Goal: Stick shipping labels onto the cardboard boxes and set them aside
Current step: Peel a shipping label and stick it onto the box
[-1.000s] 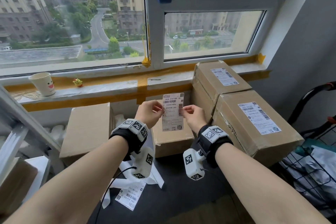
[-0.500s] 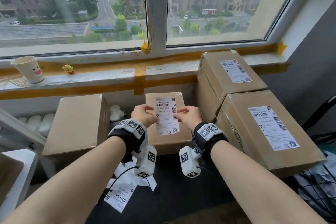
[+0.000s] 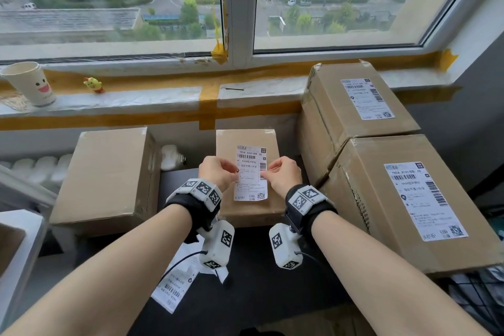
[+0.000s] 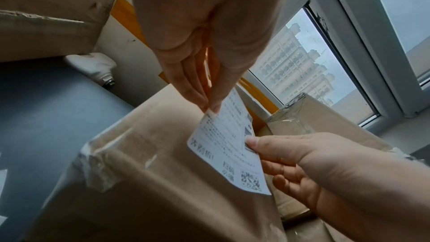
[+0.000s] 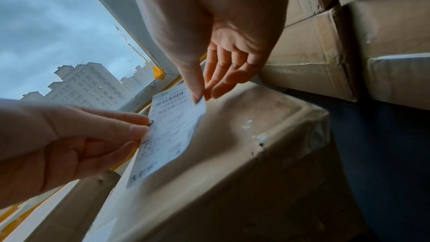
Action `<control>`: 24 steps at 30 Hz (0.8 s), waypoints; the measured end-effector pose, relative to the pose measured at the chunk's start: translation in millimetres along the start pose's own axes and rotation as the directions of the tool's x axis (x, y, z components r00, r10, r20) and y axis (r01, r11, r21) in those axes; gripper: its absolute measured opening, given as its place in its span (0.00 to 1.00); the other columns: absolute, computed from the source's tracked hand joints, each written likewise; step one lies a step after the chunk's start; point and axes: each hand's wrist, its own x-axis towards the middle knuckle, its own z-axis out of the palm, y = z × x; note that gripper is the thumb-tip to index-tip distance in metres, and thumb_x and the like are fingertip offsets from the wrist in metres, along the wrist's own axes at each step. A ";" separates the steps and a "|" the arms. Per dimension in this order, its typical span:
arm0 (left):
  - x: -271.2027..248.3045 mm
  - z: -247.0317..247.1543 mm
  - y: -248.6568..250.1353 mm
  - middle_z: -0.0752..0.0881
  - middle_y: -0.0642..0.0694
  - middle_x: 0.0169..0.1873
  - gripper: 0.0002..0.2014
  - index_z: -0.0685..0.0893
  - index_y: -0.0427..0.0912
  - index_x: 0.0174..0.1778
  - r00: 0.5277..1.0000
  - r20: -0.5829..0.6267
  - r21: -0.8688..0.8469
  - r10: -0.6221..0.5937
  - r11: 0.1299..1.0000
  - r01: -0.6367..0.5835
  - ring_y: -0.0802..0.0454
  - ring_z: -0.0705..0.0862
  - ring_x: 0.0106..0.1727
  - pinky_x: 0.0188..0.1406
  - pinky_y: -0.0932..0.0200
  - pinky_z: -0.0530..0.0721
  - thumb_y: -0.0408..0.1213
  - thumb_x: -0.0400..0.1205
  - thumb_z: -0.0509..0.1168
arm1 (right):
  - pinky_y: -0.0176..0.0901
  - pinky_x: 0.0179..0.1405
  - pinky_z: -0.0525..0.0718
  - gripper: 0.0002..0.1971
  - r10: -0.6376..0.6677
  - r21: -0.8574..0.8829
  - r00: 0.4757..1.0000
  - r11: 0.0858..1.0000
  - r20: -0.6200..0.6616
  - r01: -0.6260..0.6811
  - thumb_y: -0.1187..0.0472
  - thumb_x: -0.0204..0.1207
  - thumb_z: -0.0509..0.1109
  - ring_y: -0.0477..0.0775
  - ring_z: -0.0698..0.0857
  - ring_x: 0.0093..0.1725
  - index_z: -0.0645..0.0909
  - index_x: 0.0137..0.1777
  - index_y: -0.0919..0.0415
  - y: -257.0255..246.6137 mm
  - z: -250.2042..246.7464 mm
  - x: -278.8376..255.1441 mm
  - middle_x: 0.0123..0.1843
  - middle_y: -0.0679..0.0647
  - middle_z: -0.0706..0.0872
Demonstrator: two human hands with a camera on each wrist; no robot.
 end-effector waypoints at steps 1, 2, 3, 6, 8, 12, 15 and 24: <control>0.7 2.4 -1.1 0.87 0.47 0.38 0.05 0.90 0.38 0.40 1.000 -0.005 0.002 0.000 1.000 0.000 0.53 0.84 0.42 0.47 0.63 0.80 0.27 0.71 0.75 | 0.41 0.47 0.80 0.11 -0.003 -0.008 1.000 1.000 -0.003 0.003 0.58 0.67 0.78 0.55 0.86 0.51 0.78 0.42 0.56 0.6 0.5 0.3 0.49 0.55 0.89; 0.7 4.7 -2.0 0.87 0.46 0.38 0.05 0.90 0.37 0.42 1.000 -0.011 0.005 -0.002 1.000 0.002 0.53 0.84 0.43 0.47 0.63 0.79 0.27 0.72 0.75 | 0.41 0.47 0.80 0.10 -0.005 -0.014 1.000 1.000 -0.006 0.005 0.58 0.68 0.78 0.55 0.86 0.51 0.78 0.43 0.56 0.9 0.9 0.6 0.49 0.56 0.88; 1.0 6.6 -2.6 0.87 0.45 0.39 0.05 0.90 0.36 0.43 1.000 -0.016 0.007 -0.006 1.000 0.006 0.53 0.84 0.43 0.48 0.63 0.79 0.27 0.72 0.74 | 0.41 0.48 0.79 0.10 -0.005 -0.018 1.000 1.000 -0.009 0.005 0.58 0.68 0.78 0.56 0.86 0.51 0.79 0.44 0.57 0.9 1.4 1.1 0.49 0.56 0.88; 3.2 10.2 -5.1 0.88 0.42 0.44 0.07 0.90 0.35 0.46 1.000 -0.018 0.016 -0.016 1.000 0.016 0.50 0.86 0.48 0.49 0.62 0.81 0.27 0.73 0.74 | 0.41 0.47 0.79 0.11 -0.008 -0.033 1.000 0.999 -0.017 0.007 0.58 0.69 0.77 0.56 0.85 0.52 0.80 0.47 0.58 -0.4 2.5 2.5 0.49 0.55 0.88; 4.4 11.6 -7.0 0.89 0.41 0.47 0.09 0.89 0.35 0.48 1.000 0.006 0.043 0.002 0.999 -0.002 0.48 0.87 0.51 0.52 0.60 0.83 0.28 0.73 0.74 | 0.40 0.44 0.78 0.10 -0.010 -0.051 1.000 0.999 -0.021 0.009 0.58 0.70 0.77 0.55 0.85 0.51 0.80 0.47 0.57 -1.1 3.6 3.1 0.48 0.54 0.88; 5.6 13.9 -10.2 0.90 0.40 0.46 0.09 0.89 0.36 0.49 1.000 0.005 0.075 0.025 0.997 -0.026 0.48 0.88 0.49 0.55 0.55 0.86 0.28 0.73 0.74 | 0.39 0.41 0.74 0.09 -0.011 -0.105 1.000 0.994 -0.010 0.010 0.58 0.72 0.75 0.54 0.84 0.50 0.78 0.47 0.55 -1.9 5.4 2.5 0.48 0.52 0.88; 4.7 16.0 -10.8 0.90 0.41 0.46 0.10 0.89 0.37 0.50 0.999 0.006 0.085 0.038 0.996 -0.038 0.48 0.88 0.49 0.55 0.55 0.86 0.28 0.73 0.74 | 0.40 0.41 0.74 0.09 -0.021 -0.136 1.000 0.990 -0.011 0.019 0.58 0.72 0.74 0.55 0.84 0.49 0.77 0.46 0.55 -1.2 6.4 2.3 0.48 0.53 0.88; 1.1 13.8 -16.0 0.88 0.45 0.48 0.14 0.88 0.44 0.54 0.990 0.027 0.169 0.139 0.976 -0.141 0.50 0.86 0.48 0.55 0.53 0.86 0.29 0.72 0.73 | 0.45 0.44 0.79 0.13 -0.078 -0.253 0.997 0.964 0.006 0.077 0.55 0.73 0.74 0.58 0.84 0.50 0.76 0.52 0.58 -0.6 4.6 3.6 0.51 0.55 0.85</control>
